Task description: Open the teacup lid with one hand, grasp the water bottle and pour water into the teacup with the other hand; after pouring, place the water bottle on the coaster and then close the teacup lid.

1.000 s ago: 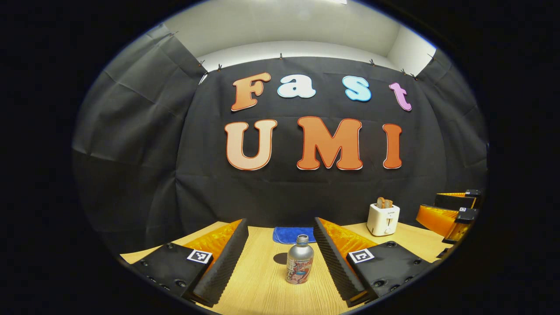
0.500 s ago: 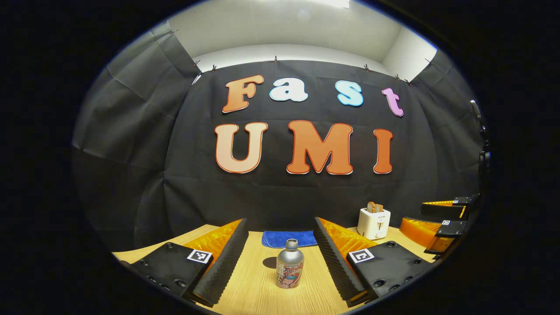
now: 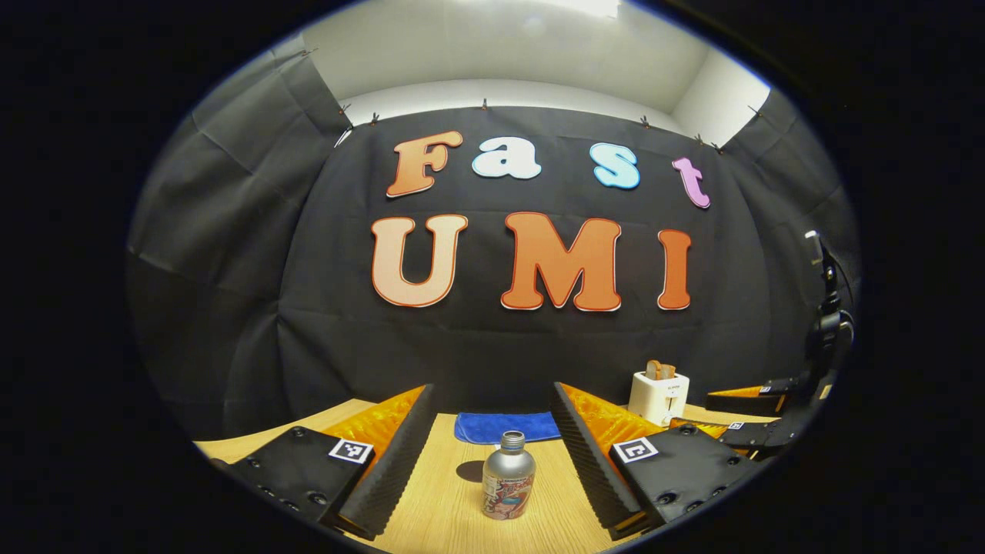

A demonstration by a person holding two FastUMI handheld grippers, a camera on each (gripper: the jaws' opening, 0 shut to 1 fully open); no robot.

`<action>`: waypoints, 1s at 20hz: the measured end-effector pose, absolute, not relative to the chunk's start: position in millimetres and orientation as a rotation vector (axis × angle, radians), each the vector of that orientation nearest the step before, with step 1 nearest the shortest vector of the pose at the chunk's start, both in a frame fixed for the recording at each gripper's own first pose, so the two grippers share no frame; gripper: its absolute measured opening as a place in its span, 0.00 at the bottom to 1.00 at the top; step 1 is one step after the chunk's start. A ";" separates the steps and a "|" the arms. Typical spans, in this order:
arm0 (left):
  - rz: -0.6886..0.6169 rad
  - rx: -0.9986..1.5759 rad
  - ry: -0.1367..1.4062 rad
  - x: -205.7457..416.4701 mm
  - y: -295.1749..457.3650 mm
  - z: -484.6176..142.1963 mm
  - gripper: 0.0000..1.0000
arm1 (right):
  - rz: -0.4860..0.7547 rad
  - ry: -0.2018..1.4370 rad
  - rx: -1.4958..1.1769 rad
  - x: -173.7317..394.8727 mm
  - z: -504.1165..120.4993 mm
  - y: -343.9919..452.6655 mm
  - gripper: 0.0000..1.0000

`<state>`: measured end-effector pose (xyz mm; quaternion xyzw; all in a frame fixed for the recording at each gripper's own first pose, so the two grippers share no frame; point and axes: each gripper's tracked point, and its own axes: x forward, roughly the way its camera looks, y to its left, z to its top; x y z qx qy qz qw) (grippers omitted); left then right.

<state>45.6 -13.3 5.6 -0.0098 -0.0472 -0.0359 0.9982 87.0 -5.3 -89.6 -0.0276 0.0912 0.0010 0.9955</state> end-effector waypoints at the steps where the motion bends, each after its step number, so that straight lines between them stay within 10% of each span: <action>1: -0.071 -0.020 -0.091 49.7 -13.9 3.0 0.97 | 0.000 0.199 -0.055 92.3 -95.5 -6.9 0.84; 20: -0.077 0.001 -0.026 88.0 -15.1 -40.3 0.97 | 0.008 0.466 -0.053 138.6 -212.0 -22.9 0.53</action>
